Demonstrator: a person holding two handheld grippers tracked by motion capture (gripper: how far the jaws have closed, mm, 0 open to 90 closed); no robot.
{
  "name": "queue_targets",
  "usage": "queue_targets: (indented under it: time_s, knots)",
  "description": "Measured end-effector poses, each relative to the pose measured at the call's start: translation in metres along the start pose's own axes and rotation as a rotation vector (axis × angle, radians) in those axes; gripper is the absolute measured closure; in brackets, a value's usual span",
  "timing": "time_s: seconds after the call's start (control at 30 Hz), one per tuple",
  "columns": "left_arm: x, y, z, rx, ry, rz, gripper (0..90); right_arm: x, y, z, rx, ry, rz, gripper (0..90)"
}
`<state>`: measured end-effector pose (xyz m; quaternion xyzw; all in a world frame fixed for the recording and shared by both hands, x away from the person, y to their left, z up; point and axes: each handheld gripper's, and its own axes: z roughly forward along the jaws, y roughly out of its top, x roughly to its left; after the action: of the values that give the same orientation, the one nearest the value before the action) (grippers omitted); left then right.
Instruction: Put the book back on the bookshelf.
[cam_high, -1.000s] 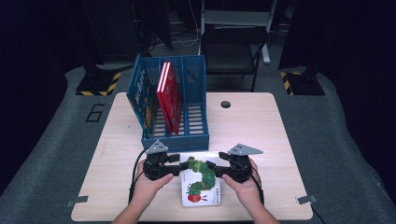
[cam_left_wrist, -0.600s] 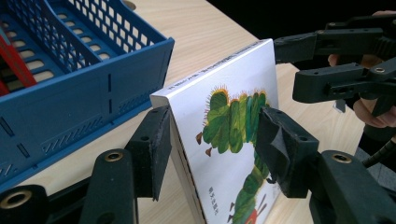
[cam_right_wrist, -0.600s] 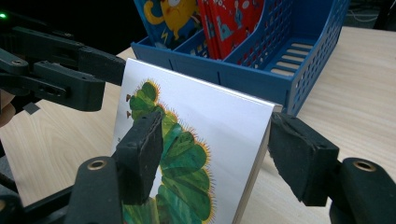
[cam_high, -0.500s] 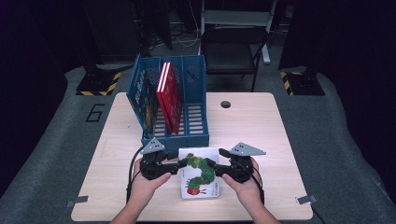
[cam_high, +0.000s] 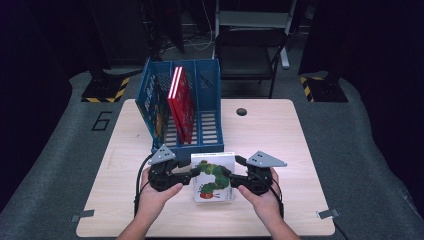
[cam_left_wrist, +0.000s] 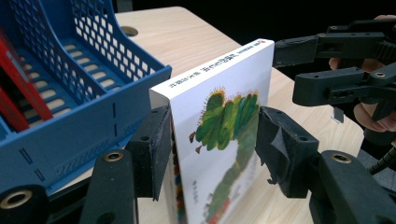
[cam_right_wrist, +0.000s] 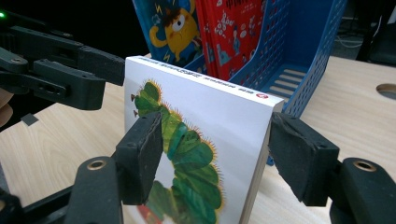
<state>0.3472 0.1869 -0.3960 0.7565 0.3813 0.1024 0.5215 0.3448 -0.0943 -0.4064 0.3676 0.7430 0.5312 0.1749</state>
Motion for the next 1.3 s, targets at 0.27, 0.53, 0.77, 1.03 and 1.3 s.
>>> queue_targets:
  time_s: [0.27,0.53,0.77,1.03,1.3]
  knots:
    - [-0.005,-0.001,-0.003,-0.009,0.011,0.023,46.2,0.004,0.000,-0.004,-0.012,-0.016,-0.033,34.9]
    - [-0.011,-0.006,-0.009,-0.006,0.006,0.027,49.0,0.011,-0.006,-0.011,-0.021,-0.021,-0.040,35.8]
    - [-0.018,-0.014,-0.017,-0.014,-0.011,0.030,50.1,0.017,-0.012,-0.022,-0.016,-0.003,-0.024,39.1]
    - [-0.020,-0.021,-0.019,-0.009,-0.032,0.020,50.0,0.020,-0.020,-0.024,-0.002,0.011,-0.027,39.7]
    - [-0.018,-0.032,-0.009,0.052,-0.036,0.024,49.7,0.017,-0.034,-0.019,0.027,0.024,-0.029,40.6]
